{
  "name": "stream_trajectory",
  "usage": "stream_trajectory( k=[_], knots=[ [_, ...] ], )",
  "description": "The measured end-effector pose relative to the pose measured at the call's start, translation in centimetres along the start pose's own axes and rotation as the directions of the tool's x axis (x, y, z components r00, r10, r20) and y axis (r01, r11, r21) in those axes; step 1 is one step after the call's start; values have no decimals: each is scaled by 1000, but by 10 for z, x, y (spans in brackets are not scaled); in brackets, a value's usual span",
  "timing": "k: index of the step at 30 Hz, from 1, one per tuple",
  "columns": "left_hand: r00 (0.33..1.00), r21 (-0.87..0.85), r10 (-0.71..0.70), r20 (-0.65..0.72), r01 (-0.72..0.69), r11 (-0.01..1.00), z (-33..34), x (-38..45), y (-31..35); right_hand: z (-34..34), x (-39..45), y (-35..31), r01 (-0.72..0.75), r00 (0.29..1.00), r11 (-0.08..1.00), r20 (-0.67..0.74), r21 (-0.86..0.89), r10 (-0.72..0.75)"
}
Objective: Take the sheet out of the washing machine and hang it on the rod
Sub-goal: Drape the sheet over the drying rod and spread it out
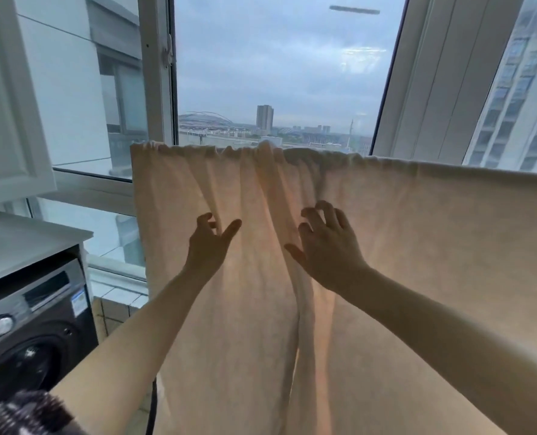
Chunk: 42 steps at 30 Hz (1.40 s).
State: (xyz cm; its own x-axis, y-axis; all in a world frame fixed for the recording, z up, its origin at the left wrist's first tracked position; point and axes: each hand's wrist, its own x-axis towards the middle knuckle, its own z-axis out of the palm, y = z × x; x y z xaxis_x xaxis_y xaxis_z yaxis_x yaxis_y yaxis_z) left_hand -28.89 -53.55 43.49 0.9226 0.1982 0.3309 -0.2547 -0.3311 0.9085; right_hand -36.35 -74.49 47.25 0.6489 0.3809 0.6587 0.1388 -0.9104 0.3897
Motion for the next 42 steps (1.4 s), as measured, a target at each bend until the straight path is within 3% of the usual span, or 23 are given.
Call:
stream_trajectory(
  k=[3, 6, 13, 15, 18, 21, 25, 29, 33, 36, 39, 42],
  knots=[
    [995, 51, -101, -2, 101, 994, 16, -7, -5, 3, -18, -11, -148, 971, 987, 201, 65, 132],
    [979, 75, -186, -85, 192, 979, 21, -6, -7, 14, -28, -19, -387, 867, 908, 398, 163, 298],
    [993, 237, -14, -114, 41, 971, 8, -5, -16, 34, -32, -37, -594, 770, 755, 465, 276, 436],
    [989, 185, -22, -147, 49, 982, 2, -6, -27, 33, -37, -45, -645, 756, 632, 475, 429, 449],
    [974, -10, -160, -162, 160, 987, -18, -10, -44, 22, -45, -65, -720, 681, 333, 528, 608, 507],
    [972, -93, -186, -143, 174, 980, -46, -11, -56, 7, -41, -105, -744, 623, 198, 554, 638, 553],
    [999, -82, -15, -48, 11, 997, -94, 2, -69, -18, -21, -158, -709, 657, 188, 541, 679, 524],
    [977, -1, 205, 54, -205, 979, -141, 24, -70, -44, 11, -184, -631, 708, 224, 433, 742, 558],
    [927, 91, 370, -64, -363, 927, -173, 42, -63, -41, 27, -190, -541, 767, 387, 248, 747, 592],
    [935, 126, 355, 28, -355, 926, -176, 39, -70, -17, 16, -189, -603, 773, 539, 264, 588, 577],
    [926, 250, 336, 175, -372, 894, -162, 29, -100, 12, -8, -187, -727, 682, 618, 415, 298, 602],
    [934, 271, 279, 223, -334, 903, -148, 23, -123, 25, -27, -183, -743, 636, 655, 449, 137, 628]
  ],
)
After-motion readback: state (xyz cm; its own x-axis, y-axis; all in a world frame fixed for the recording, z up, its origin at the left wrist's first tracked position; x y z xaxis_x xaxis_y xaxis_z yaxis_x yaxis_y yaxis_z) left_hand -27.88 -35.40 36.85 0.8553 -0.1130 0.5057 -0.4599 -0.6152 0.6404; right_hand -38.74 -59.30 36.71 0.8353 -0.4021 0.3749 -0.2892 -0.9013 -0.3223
